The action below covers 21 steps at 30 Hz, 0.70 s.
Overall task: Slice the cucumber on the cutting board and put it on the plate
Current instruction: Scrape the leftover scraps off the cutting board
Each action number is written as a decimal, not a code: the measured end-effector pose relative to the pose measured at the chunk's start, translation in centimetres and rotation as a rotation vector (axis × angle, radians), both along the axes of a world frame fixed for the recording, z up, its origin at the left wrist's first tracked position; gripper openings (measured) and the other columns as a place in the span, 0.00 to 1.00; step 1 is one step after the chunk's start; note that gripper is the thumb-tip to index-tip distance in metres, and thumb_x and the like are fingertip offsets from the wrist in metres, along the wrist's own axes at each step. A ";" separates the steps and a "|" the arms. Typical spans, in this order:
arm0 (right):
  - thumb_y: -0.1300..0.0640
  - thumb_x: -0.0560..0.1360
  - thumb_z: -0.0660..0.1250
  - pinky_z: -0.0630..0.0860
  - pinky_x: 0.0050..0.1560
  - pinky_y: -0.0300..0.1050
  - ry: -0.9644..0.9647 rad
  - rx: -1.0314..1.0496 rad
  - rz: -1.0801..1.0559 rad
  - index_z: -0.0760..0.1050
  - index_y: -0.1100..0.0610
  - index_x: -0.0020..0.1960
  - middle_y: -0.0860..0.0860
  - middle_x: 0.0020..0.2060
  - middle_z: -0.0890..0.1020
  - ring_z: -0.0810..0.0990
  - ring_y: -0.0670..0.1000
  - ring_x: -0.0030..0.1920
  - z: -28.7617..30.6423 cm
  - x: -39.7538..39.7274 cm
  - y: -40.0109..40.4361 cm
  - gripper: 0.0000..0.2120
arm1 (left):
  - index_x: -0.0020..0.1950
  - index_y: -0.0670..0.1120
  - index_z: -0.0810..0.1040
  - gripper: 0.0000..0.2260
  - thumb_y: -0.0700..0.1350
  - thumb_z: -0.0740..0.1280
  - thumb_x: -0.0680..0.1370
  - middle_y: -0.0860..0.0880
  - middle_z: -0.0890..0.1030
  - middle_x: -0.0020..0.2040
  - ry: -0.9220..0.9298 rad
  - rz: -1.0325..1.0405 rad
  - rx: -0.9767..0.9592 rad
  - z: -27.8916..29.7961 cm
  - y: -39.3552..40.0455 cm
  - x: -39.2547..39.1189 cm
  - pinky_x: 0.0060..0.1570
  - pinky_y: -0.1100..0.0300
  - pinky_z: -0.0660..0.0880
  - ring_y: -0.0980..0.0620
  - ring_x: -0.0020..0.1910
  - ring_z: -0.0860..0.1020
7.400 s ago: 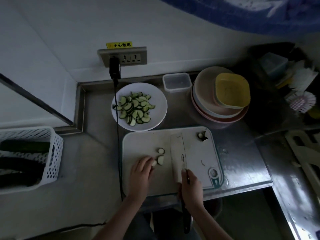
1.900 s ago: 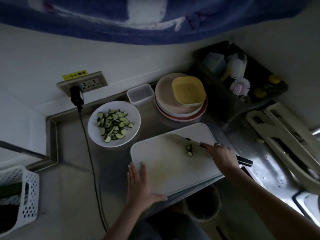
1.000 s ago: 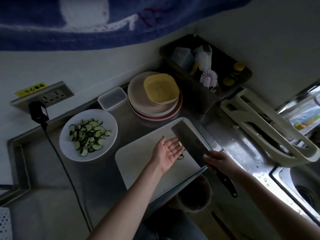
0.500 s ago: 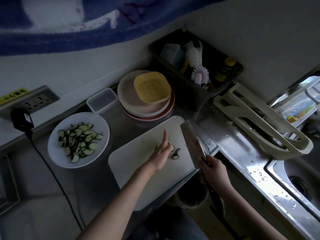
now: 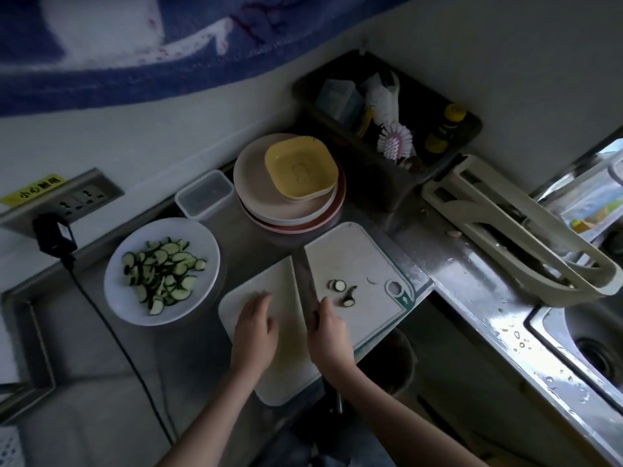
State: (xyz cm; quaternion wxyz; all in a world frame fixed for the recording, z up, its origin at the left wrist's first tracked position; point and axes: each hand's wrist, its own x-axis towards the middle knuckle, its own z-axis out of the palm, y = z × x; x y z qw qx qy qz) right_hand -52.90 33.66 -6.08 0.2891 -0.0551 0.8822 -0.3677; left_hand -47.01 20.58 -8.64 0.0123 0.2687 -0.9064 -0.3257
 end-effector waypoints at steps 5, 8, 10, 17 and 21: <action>0.58 0.79 0.55 0.73 0.33 0.52 0.097 0.108 -0.113 0.62 0.53 0.51 0.56 0.38 0.78 0.78 0.59 0.38 -0.5 -0.7 4.0 0.03 | 0.69 0.40 0.71 0.24 0.44 0.64 0.73 0.39 0.70 0.69 -0.091 -0.164 -0.238 -1.1 -1.0 2.6 0.65 0.39 0.65 0.41 0.70 0.65; 0.56 0.79 0.57 0.72 0.33 0.50 0.201 0.132 -0.020 0.65 0.55 0.52 0.55 0.36 0.77 0.76 0.58 0.36 0.5 -2.6 6.7 0.03 | 0.77 0.50 0.58 0.34 0.62 0.51 0.72 0.44 0.57 0.76 -0.334 -0.228 -0.309 -1.3 -1.0 3.7 0.64 0.30 0.48 0.43 0.75 0.51; 0.54 0.79 0.58 0.73 0.31 0.49 0.329 0.148 0.108 0.67 0.53 0.51 0.55 0.36 0.78 0.77 0.59 0.34 1.8 -4.9 8.1 0.03 | 0.76 0.59 0.40 0.37 0.70 0.42 0.69 0.52 0.37 0.76 -0.420 -0.232 -0.312 -2.1 -0.8 4.3 0.63 0.29 0.39 0.43 0.75 0.36; 0.54 0.79 0.62 0.70 0.47 0.49 0.514 0.335 0.434 0.78 0.53 0.59 0.58 0.47 0.82 0.80 0.61 0.49 3.8 -16.8 11.8 0.11 | 0.77 0.54 0.47 0.44 0.73 0.48 0.65 0.47 0.42 0.78 -0.379 -0.158 -0.183 -2.2 1.2 5.0 0.68 0.35 0.48 0.40 0.74 0.38; 0.54 0.80 0.59 0.66 0.58 0.49 0.505 0.442 0.662 0.75 0.46 0.64 0.53 0.53 0.81 0.77 0.57 0.58 1.7 -19.2 11.9 0.15 | 0.77 0.54 0.52 0.44 0.72 0.49 0.65 0.45 0.46 0.78 -0.397 -0.170 -0.184 -2.1 3.2 5.2 0.68 0.34 0.50 0.38 0.75 0.41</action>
